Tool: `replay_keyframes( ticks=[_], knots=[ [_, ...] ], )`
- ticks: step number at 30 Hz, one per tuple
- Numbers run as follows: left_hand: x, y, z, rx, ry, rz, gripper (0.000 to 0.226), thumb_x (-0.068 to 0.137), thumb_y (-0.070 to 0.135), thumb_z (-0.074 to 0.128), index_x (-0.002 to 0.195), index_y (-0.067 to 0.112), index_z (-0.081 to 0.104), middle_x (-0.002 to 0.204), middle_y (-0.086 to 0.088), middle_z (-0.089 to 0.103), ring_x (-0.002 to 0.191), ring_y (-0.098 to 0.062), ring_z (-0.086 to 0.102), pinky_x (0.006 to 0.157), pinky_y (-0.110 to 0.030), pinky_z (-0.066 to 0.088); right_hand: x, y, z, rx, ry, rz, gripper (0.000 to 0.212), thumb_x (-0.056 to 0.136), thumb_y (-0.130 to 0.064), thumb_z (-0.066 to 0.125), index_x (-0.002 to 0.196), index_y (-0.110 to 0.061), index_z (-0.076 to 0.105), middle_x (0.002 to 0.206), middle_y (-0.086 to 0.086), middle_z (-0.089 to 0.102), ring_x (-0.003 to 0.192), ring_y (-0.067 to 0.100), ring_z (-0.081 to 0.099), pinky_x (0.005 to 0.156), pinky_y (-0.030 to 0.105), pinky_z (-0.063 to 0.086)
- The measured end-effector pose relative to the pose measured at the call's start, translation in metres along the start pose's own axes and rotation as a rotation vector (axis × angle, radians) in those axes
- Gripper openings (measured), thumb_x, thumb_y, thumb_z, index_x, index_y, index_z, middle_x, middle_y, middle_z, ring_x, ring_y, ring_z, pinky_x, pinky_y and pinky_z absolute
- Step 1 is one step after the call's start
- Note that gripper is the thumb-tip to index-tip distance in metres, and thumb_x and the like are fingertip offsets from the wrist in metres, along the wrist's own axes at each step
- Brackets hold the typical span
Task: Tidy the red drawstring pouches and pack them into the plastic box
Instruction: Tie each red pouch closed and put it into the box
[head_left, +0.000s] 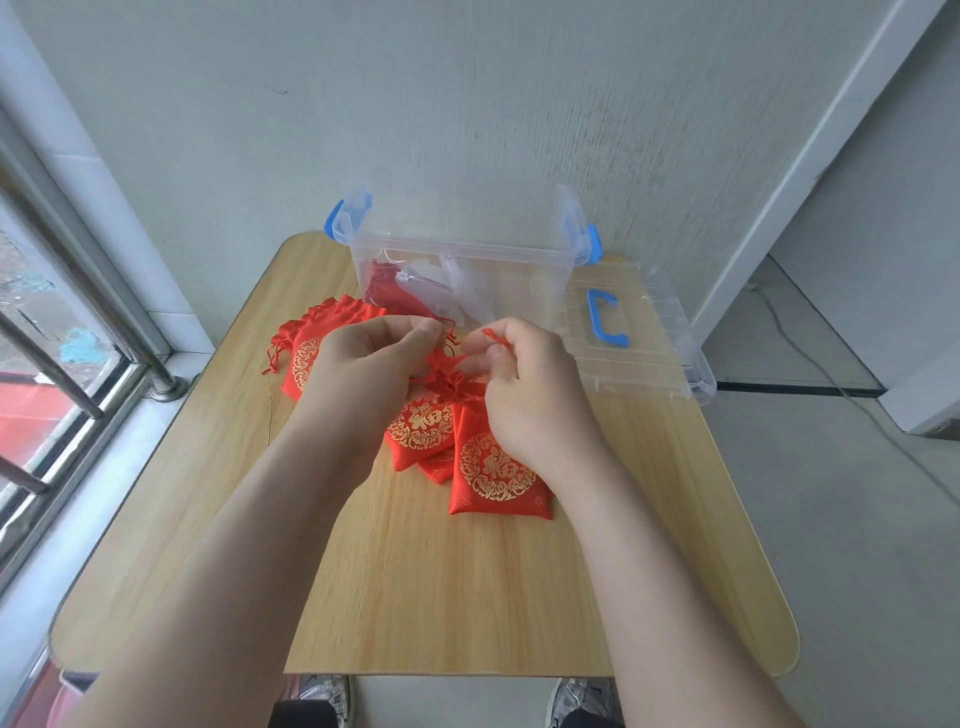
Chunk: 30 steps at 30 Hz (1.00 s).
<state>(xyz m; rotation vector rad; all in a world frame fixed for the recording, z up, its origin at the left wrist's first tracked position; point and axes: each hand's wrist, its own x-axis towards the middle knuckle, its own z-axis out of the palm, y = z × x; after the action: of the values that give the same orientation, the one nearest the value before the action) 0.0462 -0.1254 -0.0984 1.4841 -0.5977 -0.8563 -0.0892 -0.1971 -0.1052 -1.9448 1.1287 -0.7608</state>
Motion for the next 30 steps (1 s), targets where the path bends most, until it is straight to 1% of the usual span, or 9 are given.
replay_keyframes(
  ticks=[4,10,12,14,17,20,23,26,30],
  knots=[
    [0.0,0.002,0.0,-0.025,-0.034,0.028,0.016,0.107,0.02,0.06,0.1,0.014,0.074,0.1,-0.006,0.081,0.085,-0.014,0.069,0.084,-0.037,0.053,0.0,0.004,0.004,-0.115,-0.086,0.054,0.031,0.105,-0.01,0.047,0.126,-0.021,0.068,0.113,-0.006,0.075,0.109,0.018,0.07,0.095,0.044,0.058],
    [-0.001,0.004,0.003,-0.164,-0.064,0.023,0.015,0.111,0.014,0.052,0.105,0.008,0.065,0.091,-0.009,0.077,0.086,-0.023,0.074,0.092,-0.041,0.061,0.0,0.003,0.006,-0.098,-0.132,0.111,0.024,0.108,-0.018,0.047,0.108,-0.027,0.069,0.106,-0.008,0.076,0.103,0.019,0.072,0.095,0.046,0.058],
    [-0.002,0.004,0.004,-0.181,-0.113,0.036,0.014,0.112,0.014,0.051,0.106,0.006,0.061,0.083,-0.008,0.069,0.073,-0.022,0.068,0.081,-0.041,0.059,0.001,0.004,0.006,-0.048,-0.122,0.122,0.027,0.11,-0.024,0.047,0.094,-0.028,0.068,0.096,-0.007,0.078,0.092,0.021,0.074,0.09,0.049,0.06],
    [-0.002,0.003,0.005,-0.112,-0.133,0.062,0.013,0.111,0.016,0.053,0.105,0.007,0.06,0.078,-0.004,0.065,0.061,-0.019,0.054,0.069,-0.037,0.048,0.001,0.004,0.005,0.041,-0.088,0.139,0.03,0.111,-0.028,0.046,0.092,-0.026,0.07,0.087,-0.007,0.08,0.084,0.019,0.074,0.089,0.05,0.06],
    [-0.002,-0.001,0.004,0.023,-0.144,0.085,0.013,0.11,0.018,0.057,0.104,0.007,0.061,0.077,-0.004,0.065,0.057,-0.015,0.041,0.06,-0.03,0.036,0.003,0.003,0.001,0.196,-0.049,0.166,0.032,0.112,-0.032,0.048,0.099,-0.022,0.076,0.082,-0.008,0.079,0.074,0.01,0.069,0.08,0.041,0.061],
    [-0.004,-0.002,0.004,0.15,-0.183,0.085,0.014,0.108,0.02,0.06,0.103,0.009,0.065,0.076,-0.005,0.066,0.054,-0.011,0.043,0.054,-0.022,0.036,0.004,0.0,-0.005,0.323,-0.078,0.191,0.032,0.113,-0.034,0.051,0.1,-0.023,0.078,0.072,-0.015,0.067,0.06,-0.003,0.056,0.062,0.019,0.046],
    [-0.005,-0.003,0.005,0.236,-0.227,0.103,0.016,0.108,0.022,0.061,0.103,0.008,0.068,0.075,-0.004,0.071,0.059,-0.018,0.045,0.056,-0.029,0.036,0.003,0.0,-0.006,0.38,-0.126,0.164,0.03,0.112,-0.033,0.053,0.102,-0.022,0.079,0.064,-0.014,0.063,0.057,-0.004,0.053,0.059,0.012,0.042],
    [-0.007,-0.003,0.006,0.27,-0.233,0.102,0.017,0.106,0.024,0.063,0.1,0.009,0.069,0.076,-0.004,0.074,0.067,-0.025,0.044,0.064,-0.04,0.035,0.003,0.004,-0.005,0.347,-0.072,0.092,0.024,0.108,-0.034,0.061,0.106,-0.024,0.083,0.065,-0.012,0.066,0.066,0.004,0.059,0.07,0.025,0.05],
    [-0.008,-0.002,0.004,0.312,-0.25,0.111,0.022,0.103,0.026,0.068,0.096,0.006,0.075,0.079,-0.009,0.075,0.065,-0.018,0.054,0.06,-0.031,0.046,0.004,0.008,-0.005,0.304,0.062,0.111,0.023,0.106,-0.031,0.065,0.093,-0.026,0.084,0.067,-0.011,0.072,0.069,0.006,0.066,0.076,0.036,0.059]
  ],
)
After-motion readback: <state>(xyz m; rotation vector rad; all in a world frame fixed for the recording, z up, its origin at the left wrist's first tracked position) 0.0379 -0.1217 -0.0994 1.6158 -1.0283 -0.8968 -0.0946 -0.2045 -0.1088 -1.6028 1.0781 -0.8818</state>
